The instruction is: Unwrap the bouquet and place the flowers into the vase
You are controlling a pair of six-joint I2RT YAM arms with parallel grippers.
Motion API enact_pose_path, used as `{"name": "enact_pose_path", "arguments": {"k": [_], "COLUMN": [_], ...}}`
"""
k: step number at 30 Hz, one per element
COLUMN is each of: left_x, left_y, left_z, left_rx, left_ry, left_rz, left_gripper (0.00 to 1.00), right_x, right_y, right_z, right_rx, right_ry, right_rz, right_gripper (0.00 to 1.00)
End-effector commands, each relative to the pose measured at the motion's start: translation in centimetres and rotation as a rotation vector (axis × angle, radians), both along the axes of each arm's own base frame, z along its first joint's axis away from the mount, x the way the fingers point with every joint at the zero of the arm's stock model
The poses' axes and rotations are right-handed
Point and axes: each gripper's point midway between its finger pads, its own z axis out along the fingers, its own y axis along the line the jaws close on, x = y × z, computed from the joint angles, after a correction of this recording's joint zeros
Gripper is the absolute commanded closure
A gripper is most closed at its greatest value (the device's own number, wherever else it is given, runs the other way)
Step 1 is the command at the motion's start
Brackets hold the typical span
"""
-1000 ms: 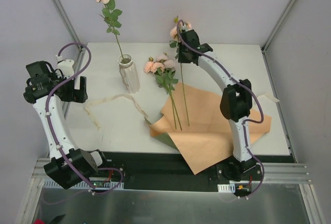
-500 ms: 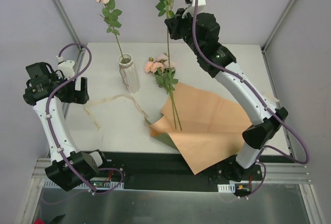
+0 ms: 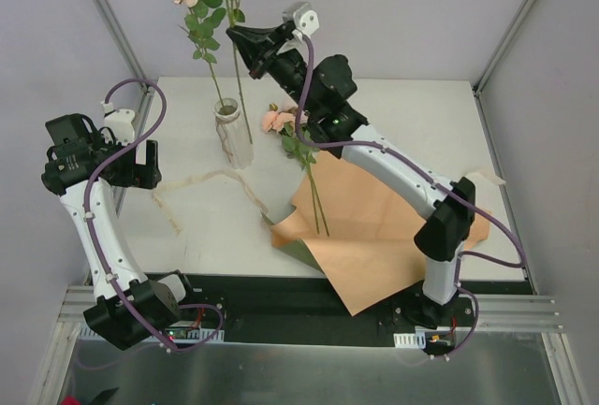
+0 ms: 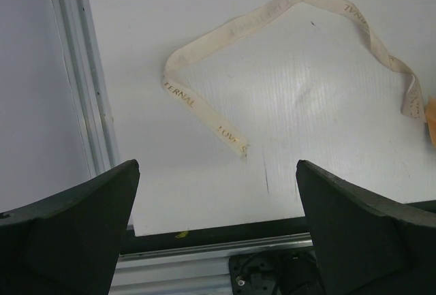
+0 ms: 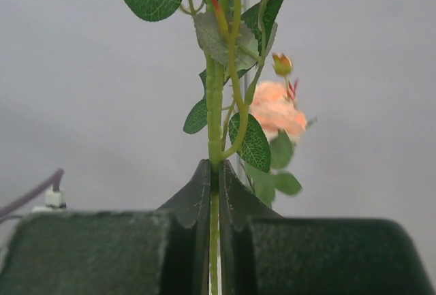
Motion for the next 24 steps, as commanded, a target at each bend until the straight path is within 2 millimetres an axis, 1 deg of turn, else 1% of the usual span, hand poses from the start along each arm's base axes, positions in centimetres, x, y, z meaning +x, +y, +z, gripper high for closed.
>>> {"name": "enact_pose_path", "arguments": {"k": [1, 2, 3, 4, 6, 13, 14, 16, 19, 21, 24], "left_x": [0.0, 0.0, 0.0, -0.1, -0.1, -0.1, -0.1, -0.2, -0.2, -0.2, -0.3], "left_y": [-0.6, -0.6, -0.6, -0.6, -0.5, -0.5, -0.5, -0.5, -0.5, -0.6, -0.6], "left_z": [1.5, 1.6, 1.6, 1.6, 1.5, 1.2, 1.2, 1.3, 1.2, 1.1, 0.9], "left_rx": [-0.013, -0.011, -0.01, -0.008, -0.001, -0.002, -0.002, -0.001, 0.001, 0.001, 0.0], "left_ry": [-0.043, -0.047, -0.048, -0.046, -0.046, -0.039, -0.039, -0.039, -0.039, -0.037, -0.032], "left_rz": [-0.009, -0.012, -0.011, -0.01, -0.015, -0.018, -0.018, -0.019, -0.02, -0.024, -0.026], "left_gripper": [0.01, 0.01, 0.01, 0.01, 0.01, 0.01, 0.01, 0.01, 0.01, 0.01, 0.01], "right_x": [-6.3, -6.1, -6.6, -6.6, -6.6, -6.1, -5.6, -5.1, -4.0, -3.5, -2.3], "right_y": [-3.5, -2.8, -3.4, -3.3, -3.2, -2.9, -2.5, -2.3, -1.3, -1.1, -0.4], "right_z": [13.6, 13.5, 14.8, 15.0, 15.0, 14.1, 13.5, 13.2, 11.8, 11.4, 10.1], "right_rx": [0.289, 0.285, 0.305, 0.312, 0.313, 0.303, 0.294, 0.296, 0.28, 0.278, 0.266], "right_ry": [-0.351, -0.349, -0.364, -0.364, -0.365, -0.364, -0.362, -0.361, -0.344, -0.335, -0.313], "right_rz": [0.046, 0.053, 0.055, 0.058, 0.054, 0.04, 0.031, 0.023, 0.012, 0.006, -0.004], "right_gripper": [1.0, 1.0, 1.0, 0.99, 1.0, 1.0, 1.0, 0.99, 1.0, 1.0, 1.0]}}
